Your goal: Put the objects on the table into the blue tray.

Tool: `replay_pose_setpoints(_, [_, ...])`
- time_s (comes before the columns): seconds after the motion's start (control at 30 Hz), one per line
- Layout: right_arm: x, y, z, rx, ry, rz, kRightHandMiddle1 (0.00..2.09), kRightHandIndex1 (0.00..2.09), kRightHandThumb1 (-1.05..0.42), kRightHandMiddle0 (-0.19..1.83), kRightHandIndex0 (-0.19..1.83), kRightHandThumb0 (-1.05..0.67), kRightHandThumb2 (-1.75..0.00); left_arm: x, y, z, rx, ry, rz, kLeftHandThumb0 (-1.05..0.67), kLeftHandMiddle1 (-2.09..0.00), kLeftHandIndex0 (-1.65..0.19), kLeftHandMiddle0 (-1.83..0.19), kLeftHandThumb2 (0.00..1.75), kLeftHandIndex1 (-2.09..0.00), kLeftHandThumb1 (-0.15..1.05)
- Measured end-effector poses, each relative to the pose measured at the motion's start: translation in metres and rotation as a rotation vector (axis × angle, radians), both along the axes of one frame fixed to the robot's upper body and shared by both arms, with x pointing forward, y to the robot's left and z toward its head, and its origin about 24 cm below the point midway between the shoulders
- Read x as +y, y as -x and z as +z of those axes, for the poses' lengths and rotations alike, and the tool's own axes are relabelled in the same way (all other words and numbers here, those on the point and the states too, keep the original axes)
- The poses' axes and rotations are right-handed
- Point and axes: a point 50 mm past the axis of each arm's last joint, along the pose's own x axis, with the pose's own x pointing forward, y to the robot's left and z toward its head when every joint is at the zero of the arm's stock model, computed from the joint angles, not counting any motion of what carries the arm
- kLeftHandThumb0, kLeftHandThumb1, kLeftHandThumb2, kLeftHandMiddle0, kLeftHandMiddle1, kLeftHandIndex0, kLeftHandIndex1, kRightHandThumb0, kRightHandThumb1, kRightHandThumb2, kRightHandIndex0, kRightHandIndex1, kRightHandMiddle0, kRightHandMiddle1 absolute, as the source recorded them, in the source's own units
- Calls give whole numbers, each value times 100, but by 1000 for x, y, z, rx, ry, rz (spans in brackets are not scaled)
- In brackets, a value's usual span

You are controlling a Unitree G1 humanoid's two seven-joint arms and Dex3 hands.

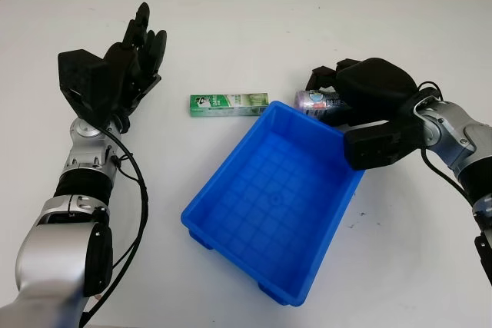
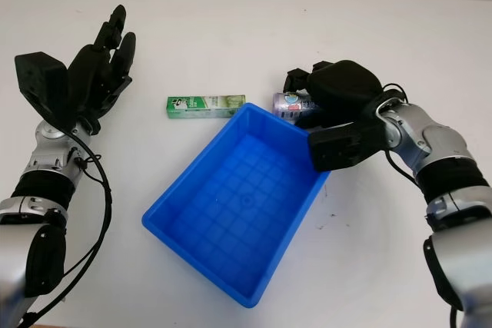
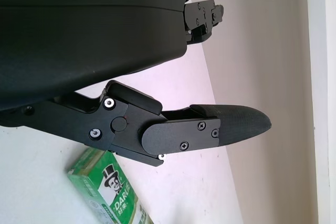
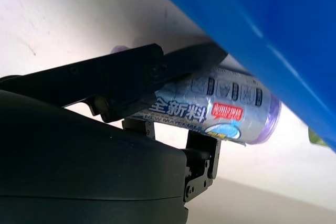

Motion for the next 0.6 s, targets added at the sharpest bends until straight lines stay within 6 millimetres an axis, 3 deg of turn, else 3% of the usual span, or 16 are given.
replay_pose_setpoints(0.17, [-4, 0, 23, -139, -155, -12, 209, 209, -104, 58, 85, -45, -10, 0, 0, 0, 0, -4, 1, -81, -5, 16, 16, 53, -5, 105])
replay_pose_setpoints(0.3, [-5, 5, 73, -275, -388, -4, 209, 209, -105, 65, 90, -43, -12, 0, 0, 0, 1, -6, -2, -81, -6, 15, 14, 53, -6, 105])
replay_pose_setpoints(0.4, [2, 16, 105, -356, -513, 67, 209, 209, -105, 81, 103, -43, -9, 0, 0, 0, 3, -6, -1, -81, -5, 15, 15, 52, -6, 105])
replay_pose_setpoints(0.5, [16, 30, 124, -391, -601, 155, 209, 209, -105, 77, 101, -44, -10, -1, 0, -1, 5, -7, -2, -81, -5, 15, 15, 53, -5, 105])
replay_pose_setpoints(0.6, [29, 45, 128, -321, -673, 248, 209, 209, -105, 66, 95, -41, -13, -1, 0, -1, 6, -11, -2, -80, -5, 16, 15, 54, -5, 105])
